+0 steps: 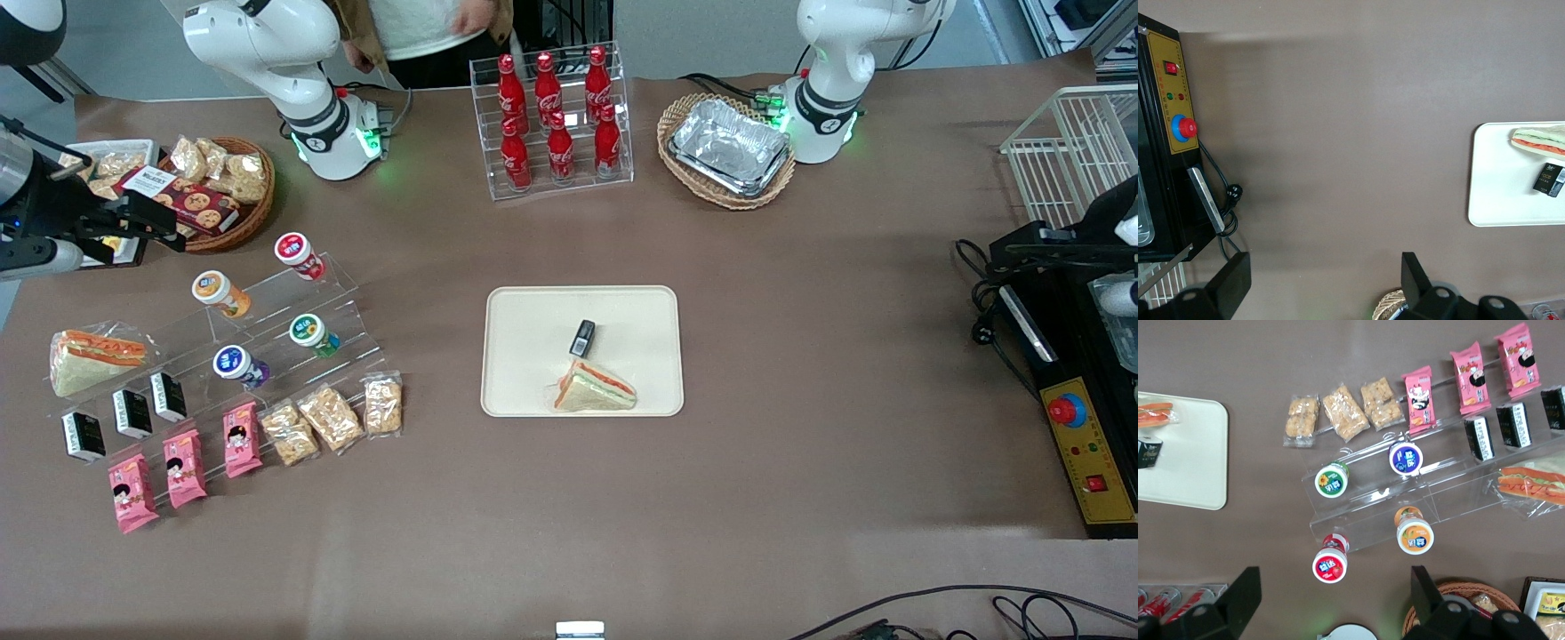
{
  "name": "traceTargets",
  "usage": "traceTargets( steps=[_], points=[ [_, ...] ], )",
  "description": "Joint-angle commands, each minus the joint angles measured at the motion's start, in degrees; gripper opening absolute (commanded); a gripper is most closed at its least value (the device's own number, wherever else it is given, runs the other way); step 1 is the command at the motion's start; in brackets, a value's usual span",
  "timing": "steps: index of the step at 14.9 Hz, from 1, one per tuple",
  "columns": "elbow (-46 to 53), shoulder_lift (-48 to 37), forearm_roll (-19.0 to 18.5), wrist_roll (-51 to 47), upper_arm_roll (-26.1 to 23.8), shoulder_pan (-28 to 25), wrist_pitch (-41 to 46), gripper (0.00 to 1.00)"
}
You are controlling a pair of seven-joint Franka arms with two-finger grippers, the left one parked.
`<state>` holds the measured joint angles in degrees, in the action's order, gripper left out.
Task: Place green gum on tray
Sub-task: 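Move the right gripper over the green-labelled gum bottle on the acrylic rack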
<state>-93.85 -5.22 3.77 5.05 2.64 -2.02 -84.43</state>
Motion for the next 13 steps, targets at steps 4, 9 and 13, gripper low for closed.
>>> traceTargets(
  steps=[4, 9, 13],
  points=[
    [2.7, 1.0, -0.7, 0.7, 0.0, -0.3, 1.6, 1.00],
    [1.7, 1.5, -0.1, 0.8, 0.2, -0.3, 1.8, 1.00],
    [-3.4, -1.2, -0.3, 0.9, 0.3, 0.0, 2.7, 1.00]
  ],
)
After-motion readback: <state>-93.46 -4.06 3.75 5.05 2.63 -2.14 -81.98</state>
